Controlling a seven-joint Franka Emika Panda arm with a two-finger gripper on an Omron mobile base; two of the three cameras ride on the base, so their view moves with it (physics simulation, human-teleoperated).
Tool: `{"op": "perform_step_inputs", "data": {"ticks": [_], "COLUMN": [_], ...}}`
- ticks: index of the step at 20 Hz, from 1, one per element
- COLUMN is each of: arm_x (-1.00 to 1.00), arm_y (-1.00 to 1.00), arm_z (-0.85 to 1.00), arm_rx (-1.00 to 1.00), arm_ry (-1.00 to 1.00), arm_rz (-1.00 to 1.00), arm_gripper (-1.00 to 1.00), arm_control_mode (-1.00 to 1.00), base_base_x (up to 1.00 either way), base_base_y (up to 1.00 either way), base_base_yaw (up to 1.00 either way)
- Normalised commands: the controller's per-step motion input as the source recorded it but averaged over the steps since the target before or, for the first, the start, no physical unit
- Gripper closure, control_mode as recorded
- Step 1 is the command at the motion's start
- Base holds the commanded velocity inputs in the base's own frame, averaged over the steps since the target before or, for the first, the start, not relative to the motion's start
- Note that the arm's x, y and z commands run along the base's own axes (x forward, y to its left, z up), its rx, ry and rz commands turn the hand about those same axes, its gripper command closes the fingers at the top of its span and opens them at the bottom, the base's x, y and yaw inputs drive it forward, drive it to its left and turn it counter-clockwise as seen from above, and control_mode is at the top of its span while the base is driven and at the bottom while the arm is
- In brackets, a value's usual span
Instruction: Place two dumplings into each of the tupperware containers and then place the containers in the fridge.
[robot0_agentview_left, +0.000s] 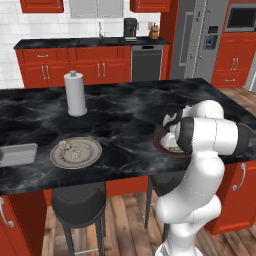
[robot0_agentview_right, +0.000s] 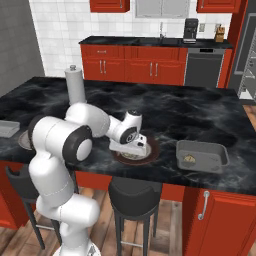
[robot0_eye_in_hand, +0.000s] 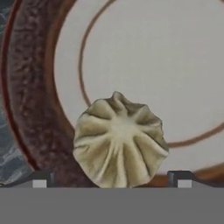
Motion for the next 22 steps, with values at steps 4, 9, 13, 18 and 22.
{"op": "perform_step_inputs", "data": {"ticks": [4,9,13,18,22], "arm_x": [0.03,0.36,0.24,0.00,0.00], "arm_y": [0.00,0.00,0.00,0.00,0.00], "arm_z": [0.00,0.00,0.00,0.00,-0.01], "arm_rx": [0.00,0.00,0.00,0.00,0.00], "arm_ry": [0.00,0.00,0.00,0.03,0.02], "arm_rz": [0.00,0.00,0.01,0.01,0.00], "arm_gripper": [-1.00,-1.00,-1.00,-1.00,1.00], "arm_control_mode": [-1.00,-1.00,-1.00,-1.00,-1.00], "base_base_x": [0.00,0.00,0.00,0.00,0.00], "base_base_y": [0.00,0.00,0.00,0.00,0.00], "base_base_yaw": [0.00,0.00,0.00,0.00,0.00]}}
